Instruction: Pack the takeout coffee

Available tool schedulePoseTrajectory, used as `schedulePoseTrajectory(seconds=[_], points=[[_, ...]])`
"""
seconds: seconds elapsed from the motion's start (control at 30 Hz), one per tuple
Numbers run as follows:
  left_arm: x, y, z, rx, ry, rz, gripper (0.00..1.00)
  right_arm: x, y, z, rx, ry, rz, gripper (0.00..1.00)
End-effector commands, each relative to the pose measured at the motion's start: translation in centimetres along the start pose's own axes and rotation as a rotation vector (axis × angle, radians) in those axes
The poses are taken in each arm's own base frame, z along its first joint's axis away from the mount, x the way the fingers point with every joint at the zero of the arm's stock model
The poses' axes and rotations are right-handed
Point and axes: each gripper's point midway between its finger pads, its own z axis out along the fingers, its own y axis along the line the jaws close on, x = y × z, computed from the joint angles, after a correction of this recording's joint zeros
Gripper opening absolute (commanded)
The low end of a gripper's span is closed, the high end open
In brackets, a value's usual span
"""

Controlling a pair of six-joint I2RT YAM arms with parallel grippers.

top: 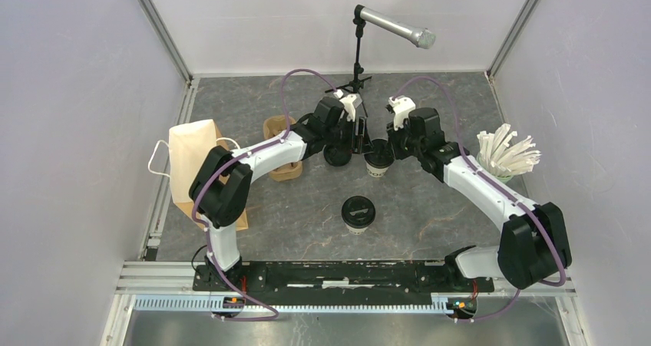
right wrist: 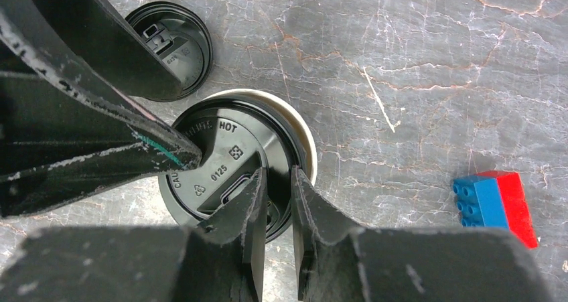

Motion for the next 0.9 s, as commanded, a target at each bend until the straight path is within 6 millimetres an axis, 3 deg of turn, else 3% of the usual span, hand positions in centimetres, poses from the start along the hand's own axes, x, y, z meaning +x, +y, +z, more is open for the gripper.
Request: schedulePoseTrajectory(seconds=[0.0, 0.37, 0.87], points=[[-1.0, -0.7, -0.2, 0.005, -0.017, -0.006, 0.70, -2.7, 0.0, -0.5, -0.003, -0.057, 0.022, 0.22], [-2.0, -1.5, -1.4, 0.034, -0.040, 0.001, 0.78, -3.4, -0.1, -0.5, -0.010, -0.063, 0.039, 0.21], [-2.0, -1.0, -0.4, 0.052, -0.025, -0.019, 0.78, -2.8, -1.1, 0.9, -0.021, -0.036, 0.042, 0.21]])
